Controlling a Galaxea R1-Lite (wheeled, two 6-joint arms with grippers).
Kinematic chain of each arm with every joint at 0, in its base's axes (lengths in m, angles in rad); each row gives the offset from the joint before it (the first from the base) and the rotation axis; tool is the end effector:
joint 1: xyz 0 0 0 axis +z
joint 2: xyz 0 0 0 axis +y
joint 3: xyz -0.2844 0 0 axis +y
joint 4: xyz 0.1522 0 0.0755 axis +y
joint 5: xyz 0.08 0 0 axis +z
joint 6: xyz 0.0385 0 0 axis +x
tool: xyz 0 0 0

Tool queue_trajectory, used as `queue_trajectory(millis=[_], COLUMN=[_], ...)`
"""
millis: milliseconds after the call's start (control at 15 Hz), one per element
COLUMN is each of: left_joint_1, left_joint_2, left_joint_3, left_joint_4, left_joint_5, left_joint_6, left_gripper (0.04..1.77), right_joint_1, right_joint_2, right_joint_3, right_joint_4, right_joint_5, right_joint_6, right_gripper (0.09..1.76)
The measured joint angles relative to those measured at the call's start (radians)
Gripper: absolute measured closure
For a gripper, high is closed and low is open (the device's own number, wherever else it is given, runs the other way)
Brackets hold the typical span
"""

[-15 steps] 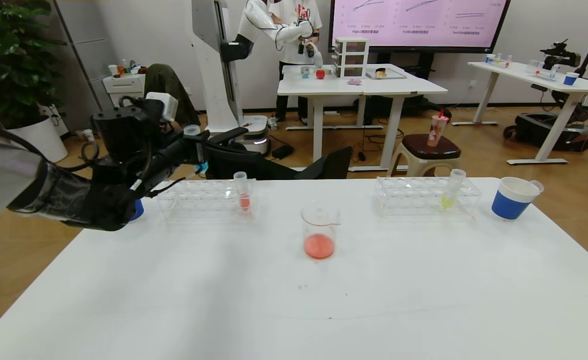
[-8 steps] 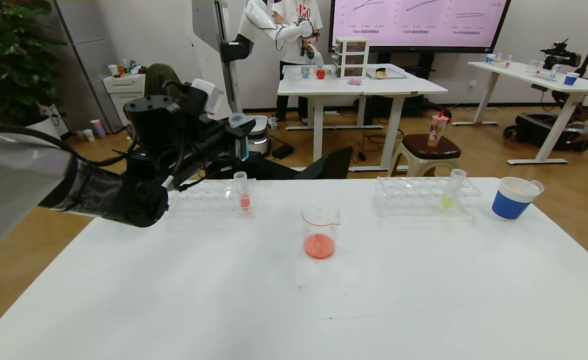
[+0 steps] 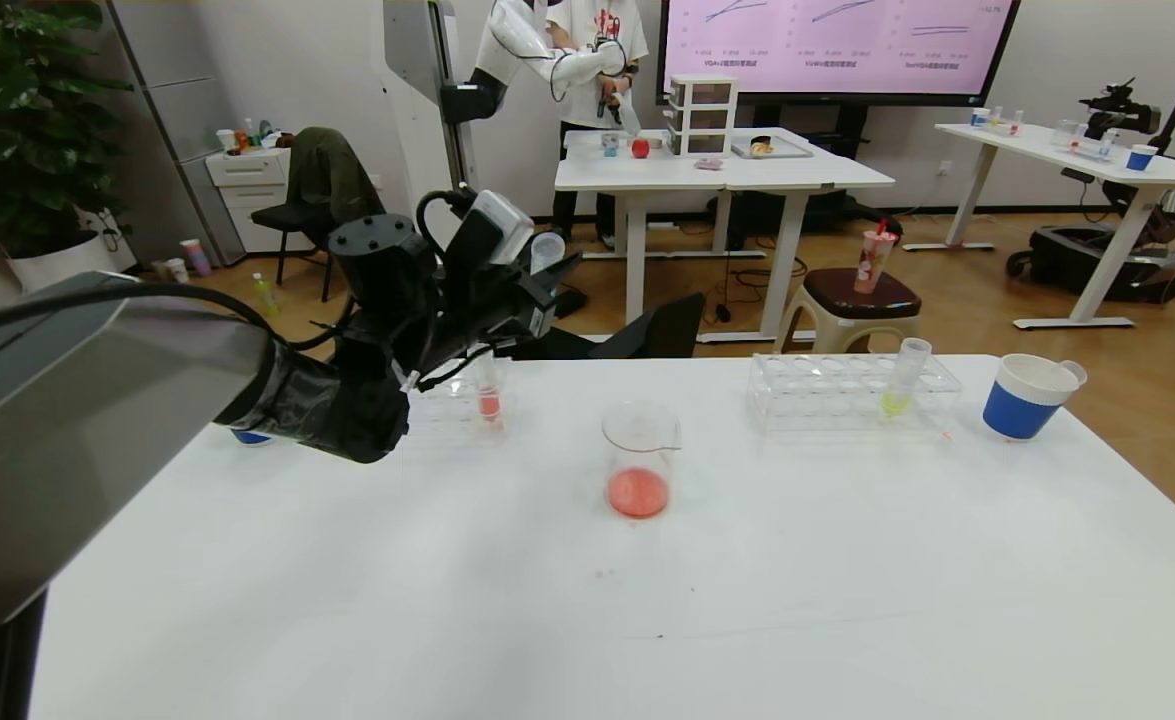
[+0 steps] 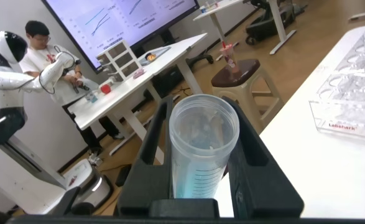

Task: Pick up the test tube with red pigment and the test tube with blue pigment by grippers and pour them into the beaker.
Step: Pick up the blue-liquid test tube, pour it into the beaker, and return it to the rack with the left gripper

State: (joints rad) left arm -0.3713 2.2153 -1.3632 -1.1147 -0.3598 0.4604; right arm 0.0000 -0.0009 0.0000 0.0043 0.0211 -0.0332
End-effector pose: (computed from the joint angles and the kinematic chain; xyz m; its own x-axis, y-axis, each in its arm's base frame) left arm 0.4051 -0.1723 0.1926 0.7145 -0.6560 0.2430 0.4806 0.7127 0.5110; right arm -0.0138 0.0008 0.0750 0.9998 0.0211 -0.0034 -0.0212 0.9992 -0.0331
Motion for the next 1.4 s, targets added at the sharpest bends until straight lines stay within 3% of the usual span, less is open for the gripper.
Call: queue_trajectory(millis=[533,1000,1400], left_joint_1=[-0.043,-0.055,-0.055], left_joint_2=[0.115,0.188,0.229], left_joint_3=[-0.029,-0.086,-0.153], left_joint_4=[-0.122,-0.122,-0.119], left_joint_5=[-0.206,-0.396,-0.465], left_joint_6=[0.283,0.533,0.705], left_gripper=[1.3,1.3,1.3], right_joint_1=[0.0,0.0,0.0], right_joint_2=[0.0,0.0,0.0], right_joint_3=[0.0,0.0,0.0], right_joint_4=[0.0,0.0,0.0], right_joint_5=[0.0,0.0,0.0], right_joint_6=[0.0,0.0,0.0], right_gripper=[0.11,0.11,0.11])
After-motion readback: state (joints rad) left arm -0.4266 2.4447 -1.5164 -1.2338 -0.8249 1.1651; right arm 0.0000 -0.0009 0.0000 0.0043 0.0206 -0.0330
